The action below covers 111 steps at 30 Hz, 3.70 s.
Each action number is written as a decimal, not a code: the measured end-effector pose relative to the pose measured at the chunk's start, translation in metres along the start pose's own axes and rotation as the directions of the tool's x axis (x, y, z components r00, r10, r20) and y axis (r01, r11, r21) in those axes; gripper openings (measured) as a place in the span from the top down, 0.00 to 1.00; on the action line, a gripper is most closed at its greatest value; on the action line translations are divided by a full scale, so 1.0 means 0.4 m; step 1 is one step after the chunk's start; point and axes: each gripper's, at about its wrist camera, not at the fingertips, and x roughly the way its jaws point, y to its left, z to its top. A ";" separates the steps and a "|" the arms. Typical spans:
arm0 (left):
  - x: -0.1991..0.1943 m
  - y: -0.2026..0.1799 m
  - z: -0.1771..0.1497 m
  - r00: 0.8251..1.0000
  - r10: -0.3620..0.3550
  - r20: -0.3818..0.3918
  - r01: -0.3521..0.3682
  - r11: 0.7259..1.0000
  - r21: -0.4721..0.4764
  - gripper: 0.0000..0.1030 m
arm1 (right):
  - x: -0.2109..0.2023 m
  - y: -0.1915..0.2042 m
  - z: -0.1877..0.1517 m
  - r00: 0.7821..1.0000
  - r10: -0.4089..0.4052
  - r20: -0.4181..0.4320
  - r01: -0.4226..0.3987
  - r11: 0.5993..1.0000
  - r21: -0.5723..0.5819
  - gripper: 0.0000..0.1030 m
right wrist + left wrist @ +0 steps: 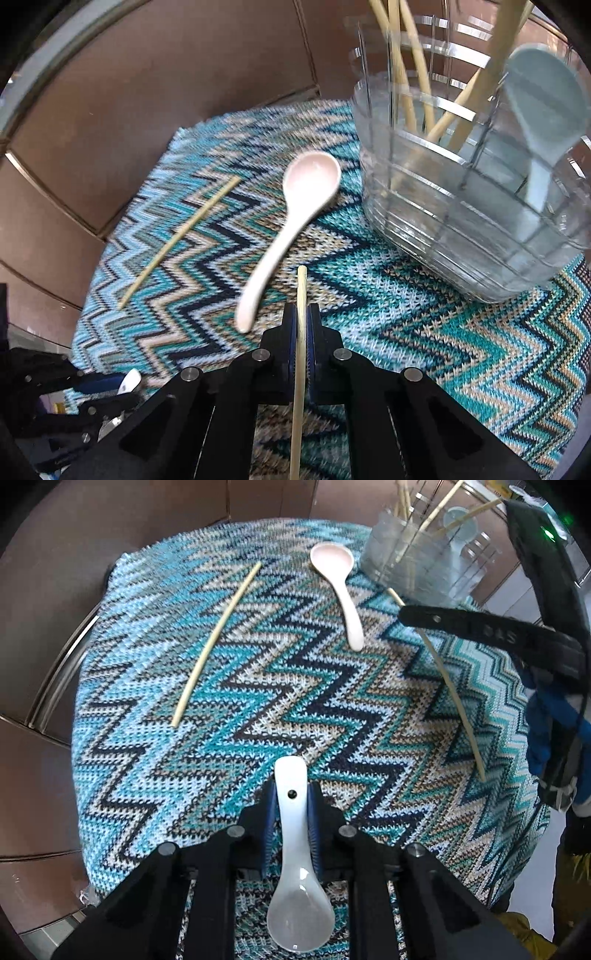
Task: Organize utensils
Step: 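Grasp the white spoon with the left tool while the right tool grasps a chopstick, then lift and carry the spoon and chopstick toward the wire holder with both tools, then open the left tool over the holder to drop the white spoon while the right tool drops its chopstick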
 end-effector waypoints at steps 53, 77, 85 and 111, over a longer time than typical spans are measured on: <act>-0.340 -0.002 0.069 0.896 -0.125 0.427 0.191 0.975 -0.114 0.85 | -0.467 -0.063 -0.160 0.827 0.111 0.551 -0.076 0.993 -0.087 0.95; -0.330 -0.226 0.619 0.811 -0.149 0.565 0.138 0.989 0.062 0.85 | -0.565 -0.172 0.209 0.534 0.043 0.844 0.026 0.997 -0.067 0.95; -0.240 -0.251 0.631 0.818 -0.130 0.561 0.100 0.991 0.083 0.85 | -0.453 -0.186 0.199 0.503 -0.001 0.864 0.068 0.997 -0.039 0.95; -0.300 -0.230 0.500 0.778 -0.134 0.614 0.135 0.990 0.046 0.68 | -0.514 -0.184 0.011 0.542 -0.144 0.828 0.176 0.983 0.055 0.58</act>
